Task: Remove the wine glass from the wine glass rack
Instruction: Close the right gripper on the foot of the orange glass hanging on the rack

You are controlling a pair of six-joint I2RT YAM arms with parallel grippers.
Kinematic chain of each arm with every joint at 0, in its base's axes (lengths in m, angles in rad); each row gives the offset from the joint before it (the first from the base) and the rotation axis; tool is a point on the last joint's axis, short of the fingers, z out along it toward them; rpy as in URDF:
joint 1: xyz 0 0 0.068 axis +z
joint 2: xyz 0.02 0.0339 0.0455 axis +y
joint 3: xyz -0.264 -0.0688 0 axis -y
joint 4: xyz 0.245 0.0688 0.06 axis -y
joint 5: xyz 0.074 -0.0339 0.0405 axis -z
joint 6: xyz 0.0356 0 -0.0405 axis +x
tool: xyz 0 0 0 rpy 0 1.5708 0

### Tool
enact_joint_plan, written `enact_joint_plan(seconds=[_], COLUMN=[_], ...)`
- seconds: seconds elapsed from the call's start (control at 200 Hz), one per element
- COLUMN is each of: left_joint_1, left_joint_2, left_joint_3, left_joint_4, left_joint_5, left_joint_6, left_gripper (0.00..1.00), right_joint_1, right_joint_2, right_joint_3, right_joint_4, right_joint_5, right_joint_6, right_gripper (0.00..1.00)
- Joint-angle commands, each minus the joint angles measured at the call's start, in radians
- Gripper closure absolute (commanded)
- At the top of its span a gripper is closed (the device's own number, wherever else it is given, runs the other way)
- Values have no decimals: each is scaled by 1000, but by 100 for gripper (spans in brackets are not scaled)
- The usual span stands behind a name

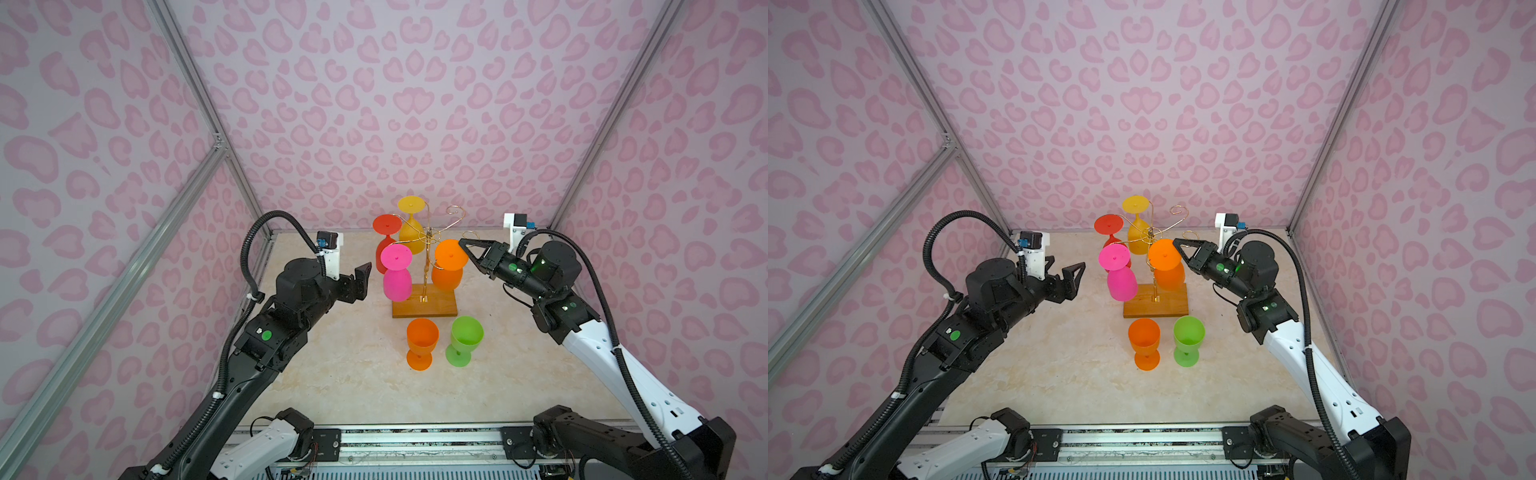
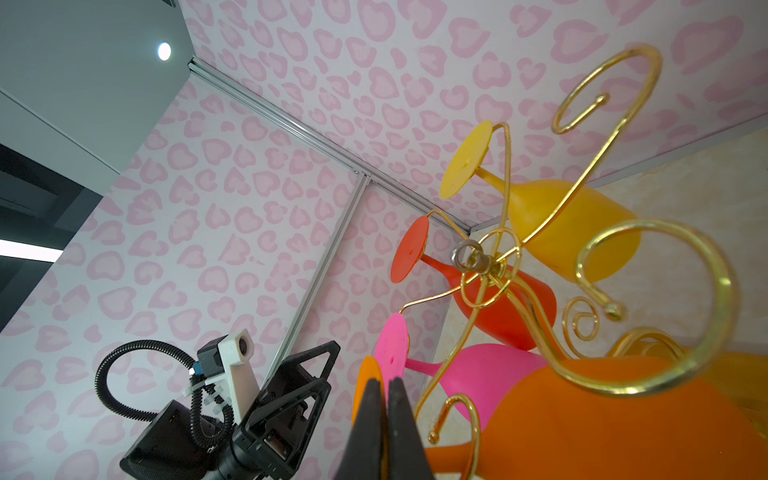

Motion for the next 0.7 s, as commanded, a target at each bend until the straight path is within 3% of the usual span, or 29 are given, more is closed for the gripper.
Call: enact_joint_plan(seconds=[0.0,0.695], left_joint_1=[2,7], left_joint_2=[-1,9], left_joint_3=[-3,1], left_joint_4=[42,45], left_joint_5=[7,28], left_joint_6=[-7,-3], left_gripper=[13,14], right_joint_1=[6,83], right_joint_2=[-4,49], right_joint_3=[-2,73], right_joint_4=[27,-55], right_joint_5=[-16,-4], right_joint_6=[5,-38], right_gripper=[100,100])
